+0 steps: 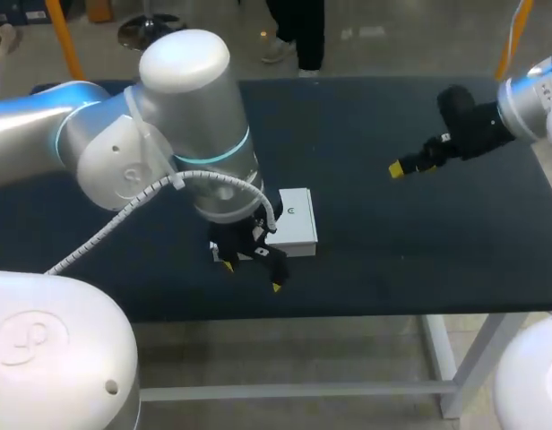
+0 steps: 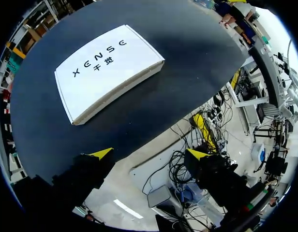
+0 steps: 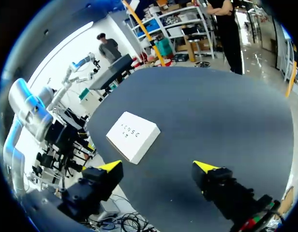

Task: Assemble the packaging by folding the flat box into shape, placing the metal phone stand inside, and closing the box properly

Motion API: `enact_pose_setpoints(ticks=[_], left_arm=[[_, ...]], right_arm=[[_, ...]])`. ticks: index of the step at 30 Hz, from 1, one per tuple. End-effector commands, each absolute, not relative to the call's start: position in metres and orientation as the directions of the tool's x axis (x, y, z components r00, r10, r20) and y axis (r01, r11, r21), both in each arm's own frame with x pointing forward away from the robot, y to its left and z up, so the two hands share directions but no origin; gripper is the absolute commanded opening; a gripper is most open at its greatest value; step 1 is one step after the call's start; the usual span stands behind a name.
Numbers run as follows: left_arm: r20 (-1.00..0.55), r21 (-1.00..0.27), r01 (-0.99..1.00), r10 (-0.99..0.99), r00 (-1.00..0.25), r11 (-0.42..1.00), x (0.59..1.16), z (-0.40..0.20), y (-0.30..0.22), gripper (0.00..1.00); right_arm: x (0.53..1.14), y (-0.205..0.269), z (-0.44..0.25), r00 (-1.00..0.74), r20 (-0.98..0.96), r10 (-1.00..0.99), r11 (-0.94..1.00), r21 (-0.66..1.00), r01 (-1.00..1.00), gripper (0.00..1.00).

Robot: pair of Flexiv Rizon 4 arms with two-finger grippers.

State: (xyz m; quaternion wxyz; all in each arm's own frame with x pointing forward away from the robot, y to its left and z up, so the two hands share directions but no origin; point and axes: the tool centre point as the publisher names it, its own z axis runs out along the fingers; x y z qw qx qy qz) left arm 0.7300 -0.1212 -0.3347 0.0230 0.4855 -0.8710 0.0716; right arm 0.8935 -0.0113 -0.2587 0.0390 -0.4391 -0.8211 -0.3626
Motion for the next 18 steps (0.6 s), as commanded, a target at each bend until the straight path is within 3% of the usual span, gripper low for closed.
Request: enact_pose_setpoints(ticks=[1,7,16,18], left_arm=[[0.119,-0.102,-0.873,-0.865,-0.487,0.477,0.732,-0.35,-0.128,1.0],[0.148,-0.121,-0.908,-0.897,-0.416,0.401,0.735,-0.373,-0.13,1.0],[0.06,-0.118,-0.945,-0.948,-0.313,0.305,0.74,-0.394,-0.145,1.0],[0.028,-0.126,-0.954,-0.96,-0.277,0.272,0.743,-0.397,-0.148,1.0]], right_arm=[[0.888,-0.016,-0.261,-0.658,0.241,0.713,0.229,0.807,0.544,1.0],[0.889,-0.016,-0.262,-0.664,0.229,0.711,0.247,0.803,0.542,1.0],[0.889,-0.016,-0.262,-0.664,0.229,0.711,0.247,0.803,0.542,1.0],[0.894,-0.023,-0.265,-0.724,0.196,0.661,0.251,0.852,0.46,1.0]])
